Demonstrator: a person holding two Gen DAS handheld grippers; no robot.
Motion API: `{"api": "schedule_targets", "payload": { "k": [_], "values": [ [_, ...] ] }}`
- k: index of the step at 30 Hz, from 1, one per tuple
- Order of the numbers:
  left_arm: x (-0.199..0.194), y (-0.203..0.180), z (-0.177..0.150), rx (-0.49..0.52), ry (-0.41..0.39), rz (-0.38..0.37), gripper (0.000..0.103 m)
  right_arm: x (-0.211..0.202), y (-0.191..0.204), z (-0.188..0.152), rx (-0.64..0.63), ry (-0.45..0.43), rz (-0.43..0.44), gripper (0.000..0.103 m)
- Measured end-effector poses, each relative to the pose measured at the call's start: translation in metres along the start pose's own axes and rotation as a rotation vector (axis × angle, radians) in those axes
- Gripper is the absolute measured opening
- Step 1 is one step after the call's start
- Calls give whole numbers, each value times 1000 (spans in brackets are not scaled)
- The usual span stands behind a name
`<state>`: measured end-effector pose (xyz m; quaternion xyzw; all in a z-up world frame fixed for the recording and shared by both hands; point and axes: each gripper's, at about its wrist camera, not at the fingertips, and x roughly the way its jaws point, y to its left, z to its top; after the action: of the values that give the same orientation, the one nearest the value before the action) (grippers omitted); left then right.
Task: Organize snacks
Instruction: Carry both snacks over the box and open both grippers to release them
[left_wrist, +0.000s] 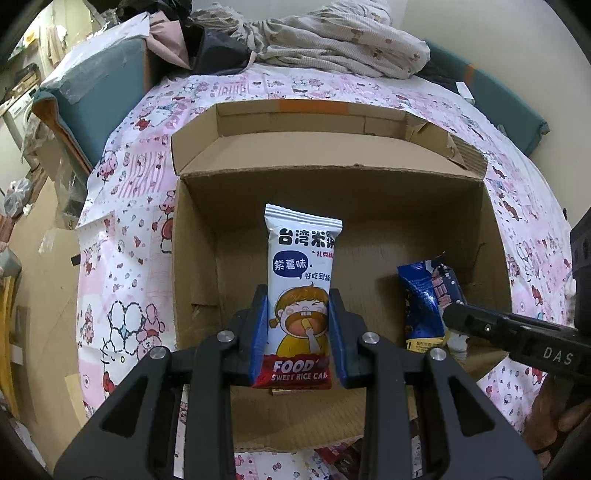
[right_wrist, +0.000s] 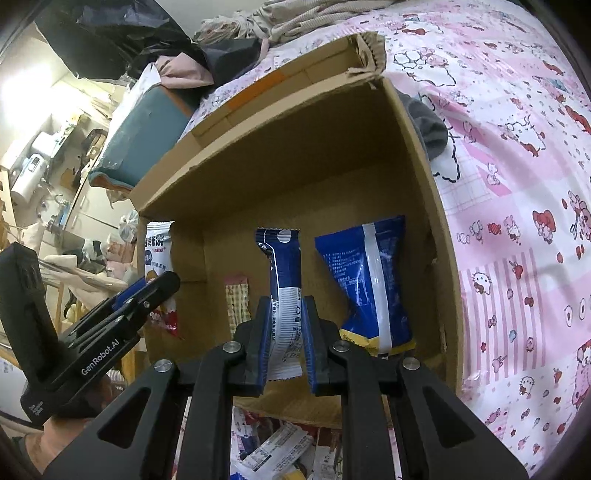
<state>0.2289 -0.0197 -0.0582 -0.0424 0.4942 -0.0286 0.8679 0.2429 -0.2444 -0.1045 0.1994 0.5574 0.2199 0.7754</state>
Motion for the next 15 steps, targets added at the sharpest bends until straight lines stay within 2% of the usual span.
{"api": "schedule_targets", "payload": {
  "k": [2,11,14,15],
  "values": [
    [0,0,0,-3,0,-3,26,1,1,0,1,6,0,20],
    [-1,-4,-2,12,8,-7,27,0,2,1,5,-8,14,20],
    [-2,-6,-2,19,5,0,36,-1,0,1,7,-11,13,20],
    [-3,-6,-2,16,3,2,45,-2,0,1,6,-12,15,20]
  ]
}}
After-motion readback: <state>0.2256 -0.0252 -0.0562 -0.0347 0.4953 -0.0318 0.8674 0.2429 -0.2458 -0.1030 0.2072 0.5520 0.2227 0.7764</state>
